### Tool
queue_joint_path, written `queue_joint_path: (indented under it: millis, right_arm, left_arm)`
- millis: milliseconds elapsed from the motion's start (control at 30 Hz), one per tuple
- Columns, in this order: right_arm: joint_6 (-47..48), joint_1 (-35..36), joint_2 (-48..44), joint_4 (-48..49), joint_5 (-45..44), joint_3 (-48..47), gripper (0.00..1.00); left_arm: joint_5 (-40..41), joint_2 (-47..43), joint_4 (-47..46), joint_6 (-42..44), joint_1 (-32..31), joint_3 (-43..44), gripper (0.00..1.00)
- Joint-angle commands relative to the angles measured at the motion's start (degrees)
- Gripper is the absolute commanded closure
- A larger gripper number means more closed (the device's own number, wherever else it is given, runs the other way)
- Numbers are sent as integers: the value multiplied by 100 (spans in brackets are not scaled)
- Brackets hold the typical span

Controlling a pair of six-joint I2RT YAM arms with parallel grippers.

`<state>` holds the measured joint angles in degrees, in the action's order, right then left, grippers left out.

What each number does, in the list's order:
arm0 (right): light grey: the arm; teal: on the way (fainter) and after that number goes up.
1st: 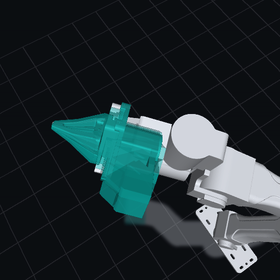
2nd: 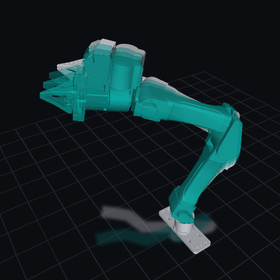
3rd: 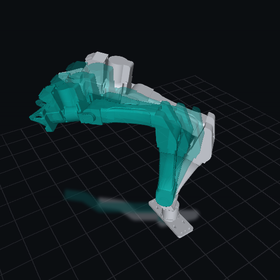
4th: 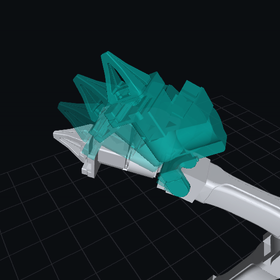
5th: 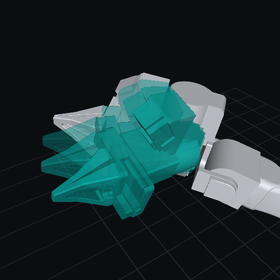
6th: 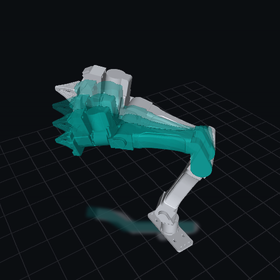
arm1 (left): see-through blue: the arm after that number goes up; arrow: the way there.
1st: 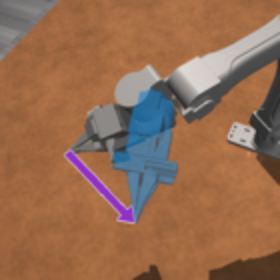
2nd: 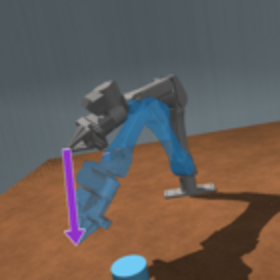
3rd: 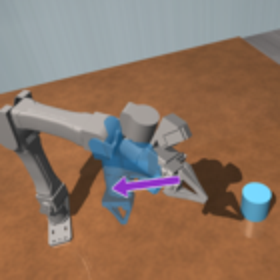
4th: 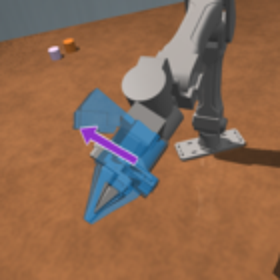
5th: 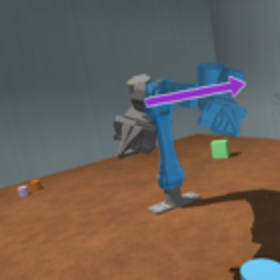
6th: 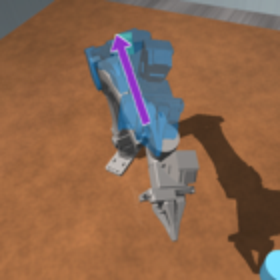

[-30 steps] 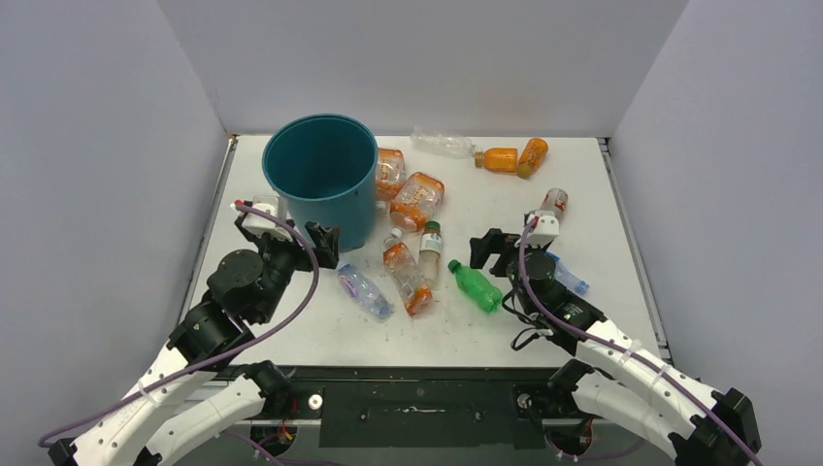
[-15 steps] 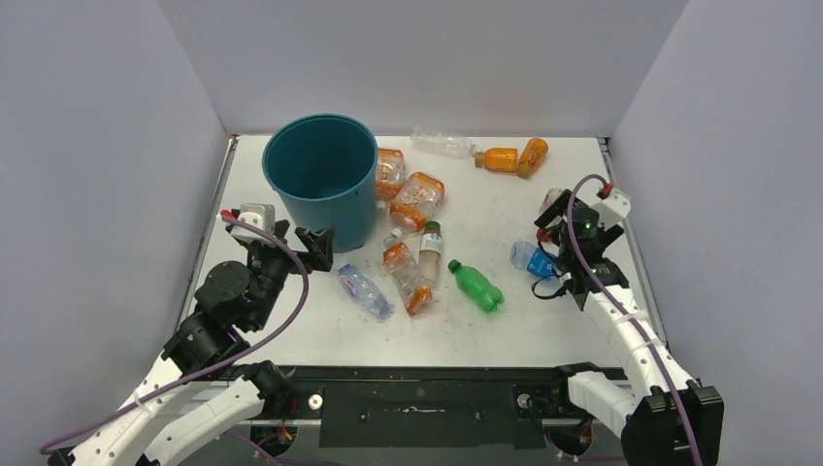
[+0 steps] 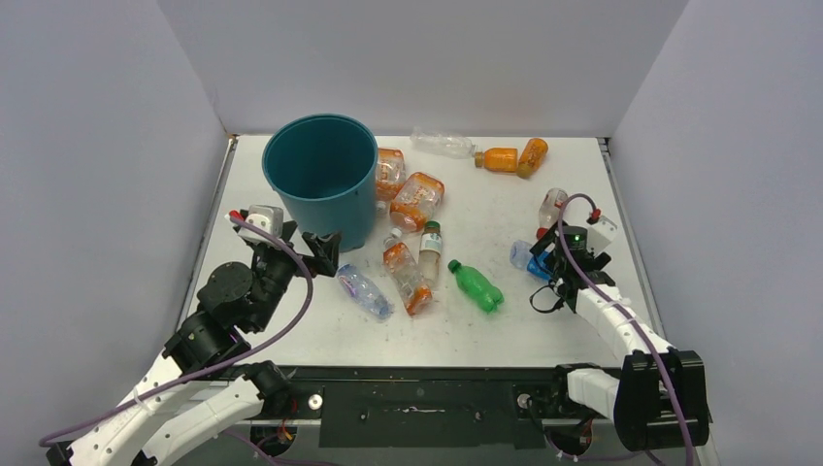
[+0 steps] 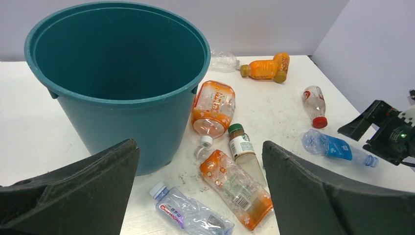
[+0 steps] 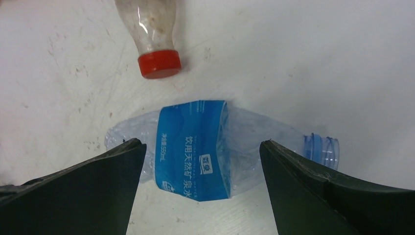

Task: Put the plastic bottles in the bin
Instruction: Pick up the plastic bottle at the center of the board.

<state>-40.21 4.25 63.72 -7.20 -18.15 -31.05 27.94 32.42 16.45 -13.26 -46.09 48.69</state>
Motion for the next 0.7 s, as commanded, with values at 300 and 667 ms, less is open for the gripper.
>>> queue_joint_path:
  millis: [300,667]
  right_arm:
    - [-882,-45,-643,-83,-107,580,10]
    - [-3464,-181,-1514,611,632,1769,10]
  left_arm:
    - [-233,-77,-270,122,-39,71,4]
    - [-264,-103,-279,130,-51,58,4]
